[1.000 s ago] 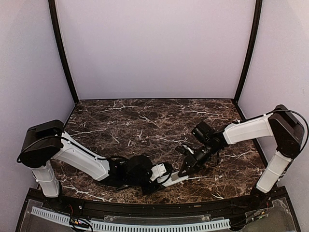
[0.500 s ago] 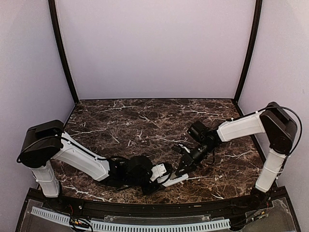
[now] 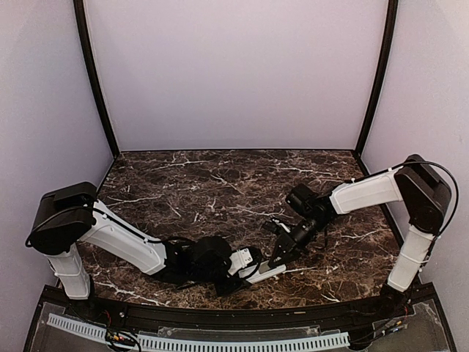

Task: Load the batteries into the remote control
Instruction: Load the battery cover onto the remote control without the battery cover.

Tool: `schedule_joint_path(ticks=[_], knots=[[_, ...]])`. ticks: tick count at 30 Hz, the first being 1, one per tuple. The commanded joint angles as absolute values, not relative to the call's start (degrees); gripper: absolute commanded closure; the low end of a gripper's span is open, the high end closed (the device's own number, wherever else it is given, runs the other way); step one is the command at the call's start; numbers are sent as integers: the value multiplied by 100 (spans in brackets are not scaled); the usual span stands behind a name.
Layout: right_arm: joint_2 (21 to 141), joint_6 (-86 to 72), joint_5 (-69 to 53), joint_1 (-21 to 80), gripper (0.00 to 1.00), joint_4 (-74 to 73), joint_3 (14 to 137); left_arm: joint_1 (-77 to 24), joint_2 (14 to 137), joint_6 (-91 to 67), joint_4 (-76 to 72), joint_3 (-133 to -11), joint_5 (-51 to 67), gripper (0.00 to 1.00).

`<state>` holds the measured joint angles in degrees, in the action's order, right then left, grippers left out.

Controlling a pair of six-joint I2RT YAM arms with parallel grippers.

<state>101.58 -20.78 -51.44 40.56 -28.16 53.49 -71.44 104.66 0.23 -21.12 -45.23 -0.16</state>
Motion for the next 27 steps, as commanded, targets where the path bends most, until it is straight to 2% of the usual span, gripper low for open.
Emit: schedule_joint_path(ticks=[1,27], knots=[[10232,-1939,-4816,4008,100,-3110,5422,-7233,10512,35,-1468,-4420,64,69],[10071,-2065,-5200,3979,100,-2742,5198,-7233,10582,44,-1424,-4469,66,69]])
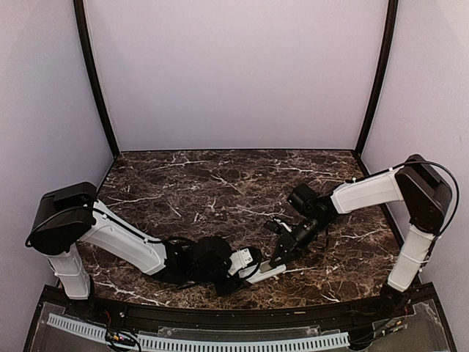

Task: Load the batteries into the remote control
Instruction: Load the battery cover onto the remote control without the battery cover.

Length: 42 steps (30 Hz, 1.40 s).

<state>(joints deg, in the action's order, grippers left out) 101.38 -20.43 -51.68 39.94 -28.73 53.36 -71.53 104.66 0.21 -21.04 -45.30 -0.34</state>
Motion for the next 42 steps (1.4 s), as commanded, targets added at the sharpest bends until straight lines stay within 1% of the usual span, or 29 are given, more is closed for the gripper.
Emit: schedule_joint_path(ticks=[1,13,20,22,24,25,28,34,38,41,42], knots=[[10107,-2073,-5203,3988,100,-2706,5195,-7233,10582,44,-1424,-4461,67,69],[10346,-2171,-5194,4121,100,-2545,5182,-7233,10607,52,-1441,-4459,62,69],[10444,-2129,-5185,4118,100,-2726,5192,-7233,10617,57,-1444,-4469,62,68],[10447,-2119,-5181,4119,100,-2779,5224,-7233,10617,65,-1423,-4490,64,64],[10476,-2110,-5158,4118,100,-2815,5253,-7233,10592,95,-1348,-4581,63,58],[10505,-2109,-5133,4117,100,-2819,5263,-7233,10574,114,-1311,-4628,62,52],[10620,-2142,-5098,4122,100,-2775,5282,-7233,10559,162,-1253,-4897,-116,45],[10651,-2209,-4953,4122,100,-2763,5199,-7225,10498,291,-1383,-5228,-42,37],[10620,-2310,-4896,4121,100,-2645,5087,-7185,10449,328,-1569,-5357,247,34],[10589,-2407,-4896,4117,100,-2542,5010,-7123,10538,291,-1776,-5412,353,37],[10569,-2441,-4889,4116,100,-2503,4987,-7103,10560,306,-1789,-5426,361,40]])
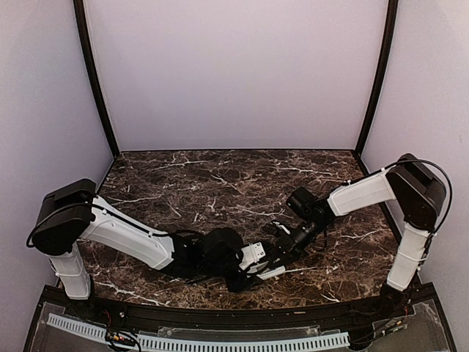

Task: Load the batteries into the remote control
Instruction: Load the battery cover onto the remote control without the battery cover.

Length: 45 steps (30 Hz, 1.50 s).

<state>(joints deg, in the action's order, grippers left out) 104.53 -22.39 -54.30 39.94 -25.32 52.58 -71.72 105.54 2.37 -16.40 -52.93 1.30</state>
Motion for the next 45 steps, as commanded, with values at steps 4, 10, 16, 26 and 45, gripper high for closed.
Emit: schedule_joint_path(ticks=[4,10,16,26,45], knots=[[10483,-2578,-4833,4118,100,-2371,4892,-7084,10835,506,-1746,-5644,359,51],[10427,-2766,-4874,4125,100,-2088,4712,-7071,11004,678,-1881,-5770,287,58],[10424,-2796,-4904,4133,100,-1996,4624,-6988,11016,705,-1854,-5807,362,60],[10454,-2795,-4922,4148,100,-1957,4637,-6917,11153,719,-1849,-5866,656,67],[10461,-2821,-4896,4181,100,-1952,4653,-6917,11164,689,-1973,-5503,826,81]])
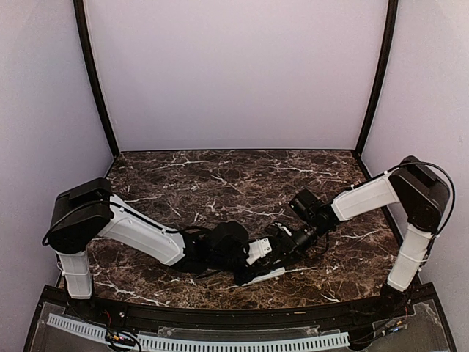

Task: Load the batteries into the remote control
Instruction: Load the battery cover onto the remote control without the battery cover.

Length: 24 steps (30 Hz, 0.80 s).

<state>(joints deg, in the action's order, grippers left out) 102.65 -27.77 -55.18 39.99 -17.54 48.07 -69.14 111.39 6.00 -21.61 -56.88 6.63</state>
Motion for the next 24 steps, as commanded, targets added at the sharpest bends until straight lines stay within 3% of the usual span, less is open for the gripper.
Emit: schedule_joint_path(ticks=[1,6,11,19,24], knots=[[10457,-2821,-4896,4183,100,-1967,4644,-6917,11163,691,-1966,-5478,826,82],[10388,-2820,-4858,4181,100,-2048,4670,-6925,11155,709,-1851,-5421,870,87],[10116,-2834,-4720,4175,87,-2237,4836,-6947,11112,661,-1800,-5293,860,90],[9710,-2712,-4291,4157,77,-2872,5186,-6996,11050,626,-1710,-5132,740,91],[9450,-2668,-3941,4157,76,-3276,5338,-7004,11053,624,-1696,-5124,748,91]])
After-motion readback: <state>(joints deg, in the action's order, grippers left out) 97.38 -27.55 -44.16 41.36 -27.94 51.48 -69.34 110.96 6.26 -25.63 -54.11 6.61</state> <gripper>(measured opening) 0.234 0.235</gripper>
